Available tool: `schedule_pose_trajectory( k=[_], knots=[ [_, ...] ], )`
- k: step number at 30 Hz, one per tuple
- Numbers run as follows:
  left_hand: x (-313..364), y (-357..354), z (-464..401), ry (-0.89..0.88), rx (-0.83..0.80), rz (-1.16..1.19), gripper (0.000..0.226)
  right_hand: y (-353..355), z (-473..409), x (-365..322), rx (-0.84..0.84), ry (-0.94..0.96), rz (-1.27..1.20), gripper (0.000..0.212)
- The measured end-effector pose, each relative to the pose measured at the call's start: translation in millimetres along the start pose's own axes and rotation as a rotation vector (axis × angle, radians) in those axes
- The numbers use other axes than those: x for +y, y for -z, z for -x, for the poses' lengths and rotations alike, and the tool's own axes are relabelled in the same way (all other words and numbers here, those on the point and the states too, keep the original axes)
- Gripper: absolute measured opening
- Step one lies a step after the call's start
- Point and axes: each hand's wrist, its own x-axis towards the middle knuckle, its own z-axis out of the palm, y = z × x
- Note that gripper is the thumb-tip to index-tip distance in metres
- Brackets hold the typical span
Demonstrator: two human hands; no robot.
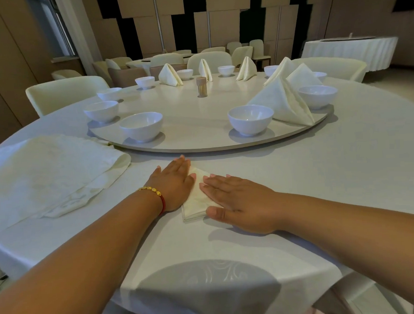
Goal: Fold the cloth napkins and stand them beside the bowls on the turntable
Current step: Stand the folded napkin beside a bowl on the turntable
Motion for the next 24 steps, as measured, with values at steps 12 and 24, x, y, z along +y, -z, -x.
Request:
schedule_pose_trajectory(
  k=[12, 24],
  knots=[
    [-2.3, -3.0, 51.6, -0.173, -0.078, -0.034, 0.080, -0.2, 2.4, -0.8, 0.013, 0.006, 0.006, 0.092],
    [-5.3, -1.1, 51.9, -0.200, -0.099, -0.037, 0.110, -1.4, 41.7, 45.4, -0.024, -0.050, 0.041, 0.090]
  ],
)
